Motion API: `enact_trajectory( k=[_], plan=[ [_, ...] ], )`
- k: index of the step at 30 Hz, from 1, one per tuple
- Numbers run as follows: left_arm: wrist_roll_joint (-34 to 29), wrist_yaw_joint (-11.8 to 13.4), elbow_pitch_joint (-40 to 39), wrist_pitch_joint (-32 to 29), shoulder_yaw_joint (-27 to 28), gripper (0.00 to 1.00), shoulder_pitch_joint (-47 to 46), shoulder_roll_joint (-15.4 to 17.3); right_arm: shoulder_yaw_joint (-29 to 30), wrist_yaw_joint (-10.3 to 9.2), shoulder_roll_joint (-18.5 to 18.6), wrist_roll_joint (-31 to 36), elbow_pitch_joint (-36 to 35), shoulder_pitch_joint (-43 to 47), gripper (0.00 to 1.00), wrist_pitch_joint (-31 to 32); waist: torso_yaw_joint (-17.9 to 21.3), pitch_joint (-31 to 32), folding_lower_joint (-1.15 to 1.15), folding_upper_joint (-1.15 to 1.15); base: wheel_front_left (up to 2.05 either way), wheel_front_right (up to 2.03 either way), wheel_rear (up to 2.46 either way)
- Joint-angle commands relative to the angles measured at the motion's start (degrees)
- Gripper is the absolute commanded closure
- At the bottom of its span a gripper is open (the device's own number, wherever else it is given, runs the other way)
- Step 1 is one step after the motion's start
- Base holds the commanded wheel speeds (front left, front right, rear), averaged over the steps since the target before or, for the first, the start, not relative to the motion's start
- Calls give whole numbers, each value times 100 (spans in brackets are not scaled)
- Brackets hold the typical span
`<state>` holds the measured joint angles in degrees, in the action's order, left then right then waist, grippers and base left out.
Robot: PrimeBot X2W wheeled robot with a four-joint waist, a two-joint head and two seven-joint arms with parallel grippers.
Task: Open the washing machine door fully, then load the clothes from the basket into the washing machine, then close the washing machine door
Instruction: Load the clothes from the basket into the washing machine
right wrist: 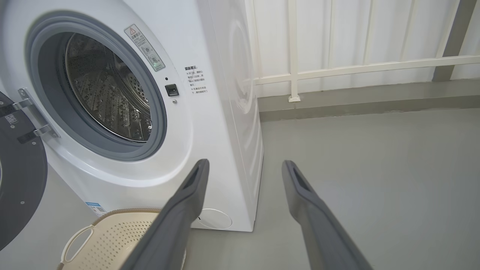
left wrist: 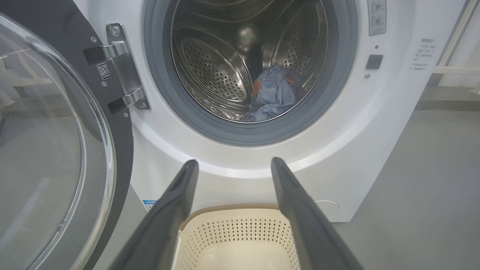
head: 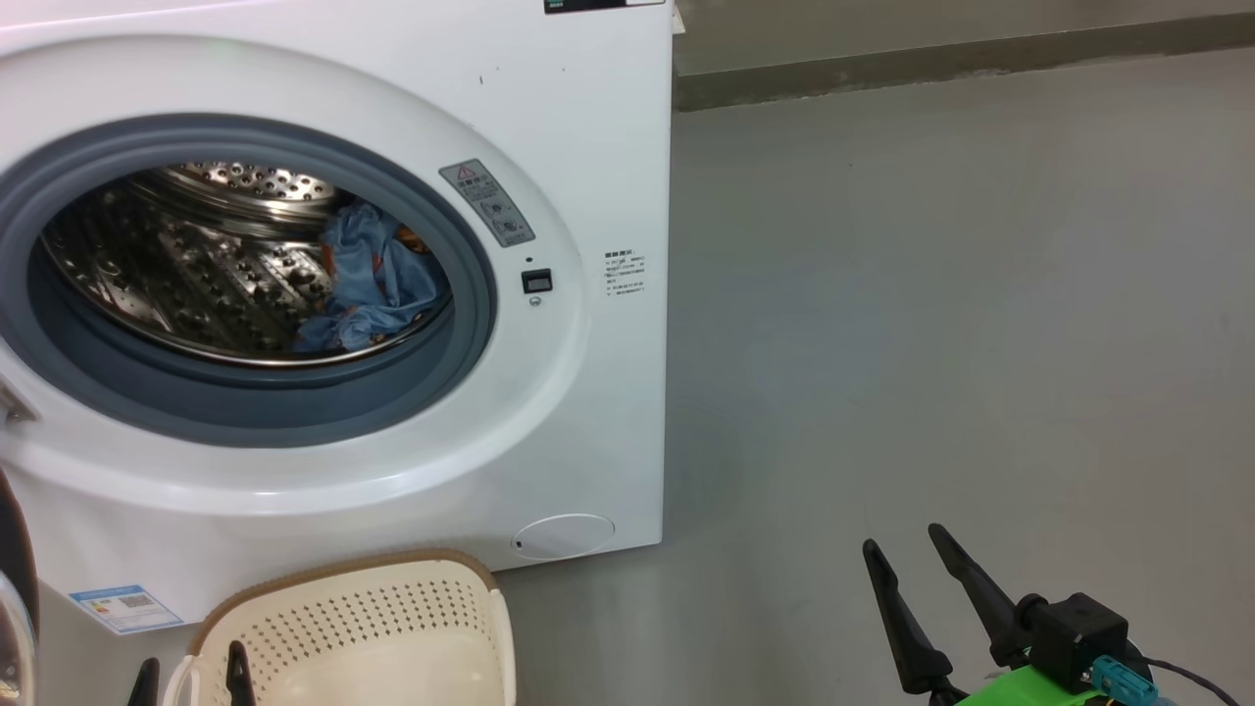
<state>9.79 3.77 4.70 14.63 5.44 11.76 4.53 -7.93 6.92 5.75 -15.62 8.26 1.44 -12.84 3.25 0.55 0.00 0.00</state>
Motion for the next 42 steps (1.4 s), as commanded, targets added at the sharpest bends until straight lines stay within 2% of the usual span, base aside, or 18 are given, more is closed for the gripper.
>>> enact_trajectory(
  k=[1,42],
  plan=[
    [-76,-5,-101,37,182,0,-157,31,-144,57,49,39,-115,-137,0,-14,1,-2,0,0,0,0,0],
    [-163,-177,-52,37,404,0,-359,-62,-103,57,27,43,-81,-144,0,-46,-39,-81,0,0,0,0,0]
  ],
)
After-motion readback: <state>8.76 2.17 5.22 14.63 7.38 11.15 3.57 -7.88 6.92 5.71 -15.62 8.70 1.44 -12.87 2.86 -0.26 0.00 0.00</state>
